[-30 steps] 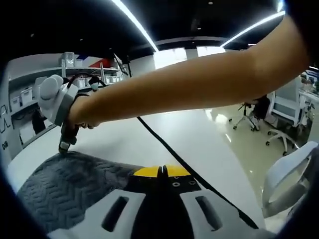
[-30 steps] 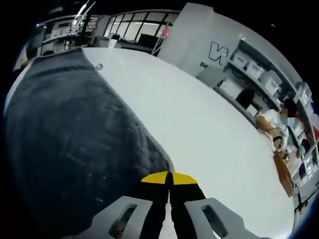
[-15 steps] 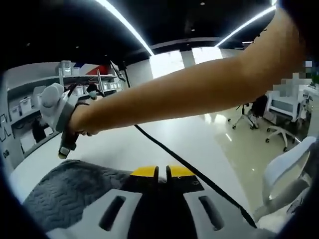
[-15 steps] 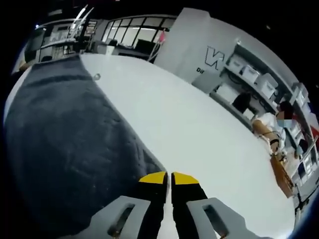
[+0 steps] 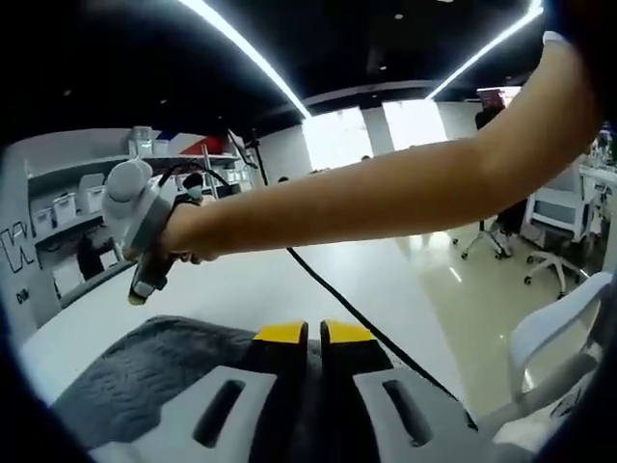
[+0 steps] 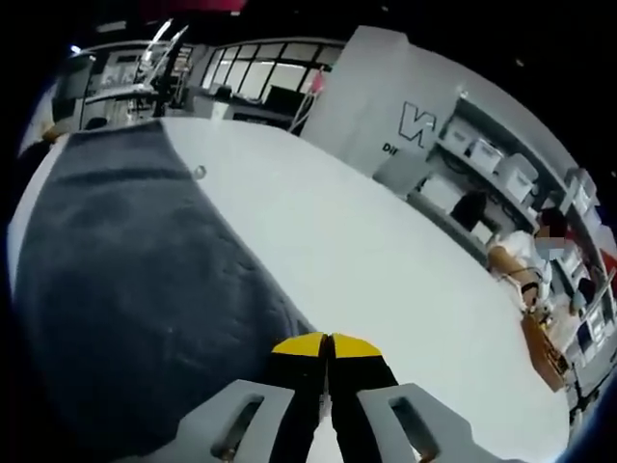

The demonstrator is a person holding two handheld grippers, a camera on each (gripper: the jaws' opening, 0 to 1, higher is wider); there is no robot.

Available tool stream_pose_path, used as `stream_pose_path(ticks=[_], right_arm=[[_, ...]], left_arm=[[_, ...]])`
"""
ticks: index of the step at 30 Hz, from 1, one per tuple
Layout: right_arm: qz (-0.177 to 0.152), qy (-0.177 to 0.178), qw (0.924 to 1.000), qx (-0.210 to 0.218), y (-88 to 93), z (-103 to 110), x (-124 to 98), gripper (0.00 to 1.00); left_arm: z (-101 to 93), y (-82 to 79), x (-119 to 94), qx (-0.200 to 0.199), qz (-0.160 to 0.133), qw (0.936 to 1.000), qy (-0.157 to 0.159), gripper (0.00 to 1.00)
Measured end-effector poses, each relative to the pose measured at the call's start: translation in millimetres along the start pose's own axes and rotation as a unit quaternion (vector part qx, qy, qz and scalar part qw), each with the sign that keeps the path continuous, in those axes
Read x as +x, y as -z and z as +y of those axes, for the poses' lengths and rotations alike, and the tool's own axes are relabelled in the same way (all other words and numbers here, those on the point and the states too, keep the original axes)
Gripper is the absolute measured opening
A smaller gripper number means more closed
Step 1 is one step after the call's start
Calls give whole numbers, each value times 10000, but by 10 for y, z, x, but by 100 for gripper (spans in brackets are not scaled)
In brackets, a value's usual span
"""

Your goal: Open the folded towel by lifting each exposed corner and separating the folded layers until the towel lies flat within the target outline without major curled edges

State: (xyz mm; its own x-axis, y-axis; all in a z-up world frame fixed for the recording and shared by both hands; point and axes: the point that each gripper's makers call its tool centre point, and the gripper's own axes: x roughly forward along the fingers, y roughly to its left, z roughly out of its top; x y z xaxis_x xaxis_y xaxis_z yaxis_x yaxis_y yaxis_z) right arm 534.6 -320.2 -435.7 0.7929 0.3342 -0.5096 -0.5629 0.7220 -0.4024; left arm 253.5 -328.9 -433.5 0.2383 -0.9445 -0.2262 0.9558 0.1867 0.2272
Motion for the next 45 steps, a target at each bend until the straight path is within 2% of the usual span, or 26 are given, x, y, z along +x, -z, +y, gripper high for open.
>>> stream_pose_path(ticks=[8,14,18,24,27,30,36,42,45], right_arm=[[-68,-72,9999,-63,-99,111,-40,0],[-54,-101,9999,-86,-95,150,-38,0],[-29,-100,9999,-67,-91,172,-38,0],[-44,-80,10000,-20,-96,177,-54,0],[-92,-82,9999,84,-85,193,-73,0],[-214,-101,9992,314,-79,221,-77,0],[-256,-84,9989,394,-57,259,-89,0],[-300,-13,9989,347,-36,289,-179,0],[-340,6,9989,334,-34,319,-227,0]], left_arm=[[140,-11,-187,-33,-56,9994,-329,0],[368,92,-450,-42,66,9970,-769,0],[492,65,-574,-11,56,9953,-972,0],[563,48,-714,135,86,9935,-1131,0],[554,77,-872,157,145,9931,-1156,0],[611,131,-1063,24,157,9909,-1336,0],[788,172,-1322,37,214,9861,-1650,0],[1041,314,-1709,-115,313,9754,-2179,0],[1161,375,-1825,-206,323,9716,-2334,0]])
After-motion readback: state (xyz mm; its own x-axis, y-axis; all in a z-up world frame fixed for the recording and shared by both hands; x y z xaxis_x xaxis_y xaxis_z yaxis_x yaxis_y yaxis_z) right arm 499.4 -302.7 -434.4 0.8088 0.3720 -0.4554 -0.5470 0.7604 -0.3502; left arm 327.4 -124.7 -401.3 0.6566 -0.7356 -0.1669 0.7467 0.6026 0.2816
